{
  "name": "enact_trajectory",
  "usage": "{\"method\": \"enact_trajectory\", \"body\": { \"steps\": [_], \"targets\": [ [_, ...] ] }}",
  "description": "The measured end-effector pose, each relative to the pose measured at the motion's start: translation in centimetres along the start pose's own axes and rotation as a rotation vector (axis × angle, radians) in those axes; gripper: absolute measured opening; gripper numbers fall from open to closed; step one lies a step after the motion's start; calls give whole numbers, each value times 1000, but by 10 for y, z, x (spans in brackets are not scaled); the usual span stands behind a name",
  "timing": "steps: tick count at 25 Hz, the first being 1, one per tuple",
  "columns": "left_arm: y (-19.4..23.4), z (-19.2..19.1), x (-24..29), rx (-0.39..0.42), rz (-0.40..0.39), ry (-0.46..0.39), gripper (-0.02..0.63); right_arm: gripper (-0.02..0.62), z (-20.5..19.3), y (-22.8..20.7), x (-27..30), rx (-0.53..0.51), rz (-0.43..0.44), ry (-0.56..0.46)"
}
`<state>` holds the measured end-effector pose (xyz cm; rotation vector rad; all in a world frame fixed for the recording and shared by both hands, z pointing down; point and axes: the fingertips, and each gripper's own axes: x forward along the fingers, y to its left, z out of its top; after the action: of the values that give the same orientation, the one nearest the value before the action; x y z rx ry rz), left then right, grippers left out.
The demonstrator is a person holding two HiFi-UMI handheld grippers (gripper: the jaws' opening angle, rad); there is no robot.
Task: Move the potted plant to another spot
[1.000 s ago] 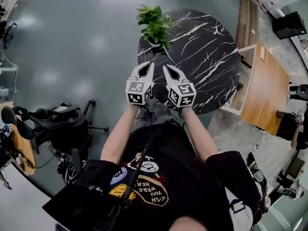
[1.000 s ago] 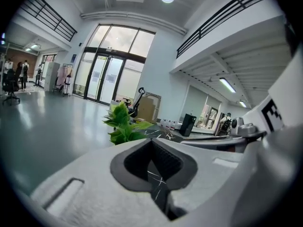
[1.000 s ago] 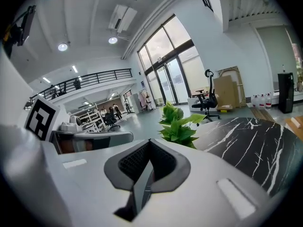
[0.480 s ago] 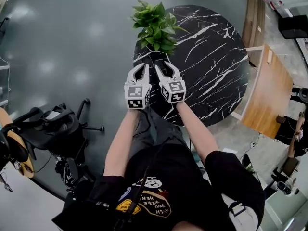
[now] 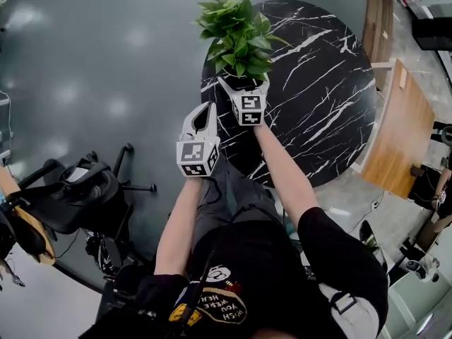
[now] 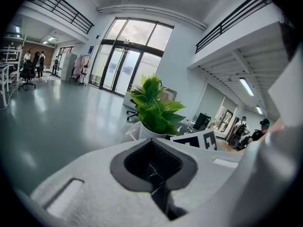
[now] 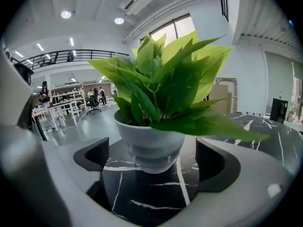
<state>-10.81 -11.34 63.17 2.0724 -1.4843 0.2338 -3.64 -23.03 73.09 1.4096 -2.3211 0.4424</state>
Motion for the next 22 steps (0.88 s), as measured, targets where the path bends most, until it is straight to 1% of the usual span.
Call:
{"method": "enact_trajectory", "body": {
  "steps": [3,6,9,10,12,14,18,22],
  "targets": [
    [4,0,0,-5,6,2,3,560,2,-10,13,-29,-28,12],
    [10,-3,-2,-15,21,8,3,561,1,-14,22,-22,-39,21],
    [11,-6,-6,-20,18,10,3,560,0,-13,25,-24,-49,22],
    [11,-6,-6,-19,16,11,3,554,1,-13,25,-28,-58,19],
    [12,-6,-7,-16,14,12,3,482,4,-13,24,-49,-72,8],
    [10,-5,-5,-10,10,12,3,482,6,-13,23,-62,-74,2],
    [3,-4,1,0,0,19,3,480,5,-17,23,-55,-65,2],
    [-7,-6,8,10,-22,31,3,479,1,-36,18,-43,-97,23]
  ]
}}
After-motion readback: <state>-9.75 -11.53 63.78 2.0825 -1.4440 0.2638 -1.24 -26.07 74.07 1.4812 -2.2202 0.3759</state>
